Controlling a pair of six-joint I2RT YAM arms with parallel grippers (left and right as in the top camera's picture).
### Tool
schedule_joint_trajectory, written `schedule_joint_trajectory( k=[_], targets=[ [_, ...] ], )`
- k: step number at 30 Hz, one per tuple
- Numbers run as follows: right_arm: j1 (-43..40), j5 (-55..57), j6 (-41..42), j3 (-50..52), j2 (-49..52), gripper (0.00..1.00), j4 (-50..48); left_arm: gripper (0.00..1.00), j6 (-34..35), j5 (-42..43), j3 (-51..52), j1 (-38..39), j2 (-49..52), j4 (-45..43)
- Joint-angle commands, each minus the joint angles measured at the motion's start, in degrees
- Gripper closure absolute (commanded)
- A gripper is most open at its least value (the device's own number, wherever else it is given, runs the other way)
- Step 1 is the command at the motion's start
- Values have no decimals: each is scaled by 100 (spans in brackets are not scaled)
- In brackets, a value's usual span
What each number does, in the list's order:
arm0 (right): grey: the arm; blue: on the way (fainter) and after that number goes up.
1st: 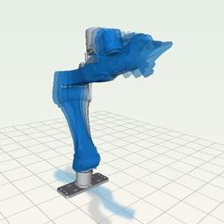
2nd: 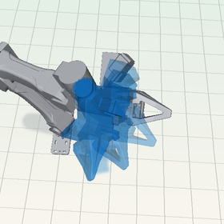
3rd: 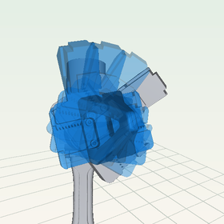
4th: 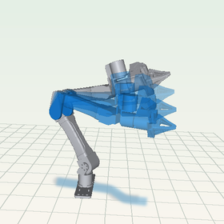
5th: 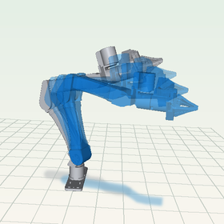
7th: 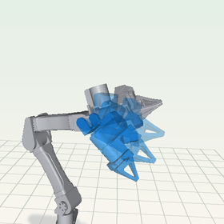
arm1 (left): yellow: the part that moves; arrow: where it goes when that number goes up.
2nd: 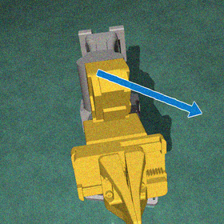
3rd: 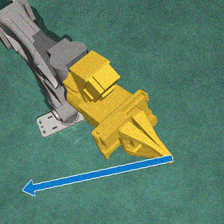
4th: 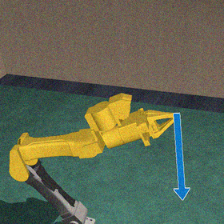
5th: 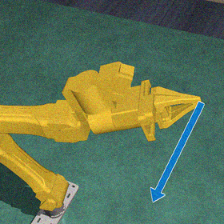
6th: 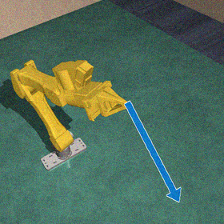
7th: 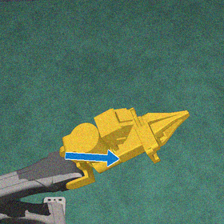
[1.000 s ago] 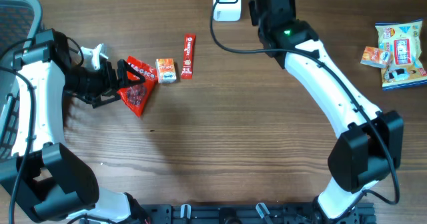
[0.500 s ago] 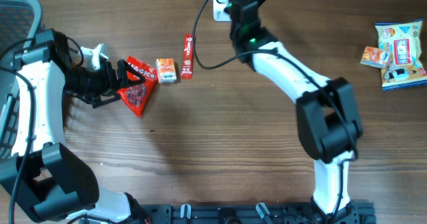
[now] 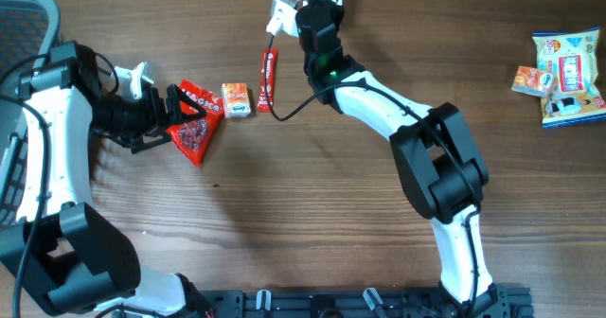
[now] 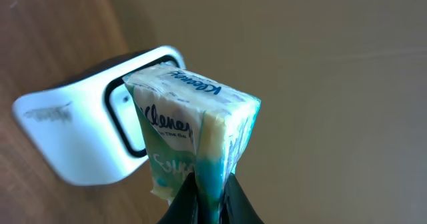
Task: Scan the item barcode
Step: 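Hold the Kleenex pack barcode under the white scanner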
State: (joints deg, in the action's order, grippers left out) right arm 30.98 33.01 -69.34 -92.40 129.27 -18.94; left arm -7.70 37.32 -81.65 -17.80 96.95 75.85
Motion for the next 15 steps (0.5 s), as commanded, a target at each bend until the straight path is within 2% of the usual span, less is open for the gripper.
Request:
schedule_joint_trajectory(
  k=[1, 15],
  targets=[
    [-96, -151, -24, -37, 72, 95, 153, 0, -90, 4, -22, -4, -50, -2],
    [-490, -916, -70, -37, 72, 95, -404, 0, -90, 4, -22, -4, -50, -2]
  ],
)
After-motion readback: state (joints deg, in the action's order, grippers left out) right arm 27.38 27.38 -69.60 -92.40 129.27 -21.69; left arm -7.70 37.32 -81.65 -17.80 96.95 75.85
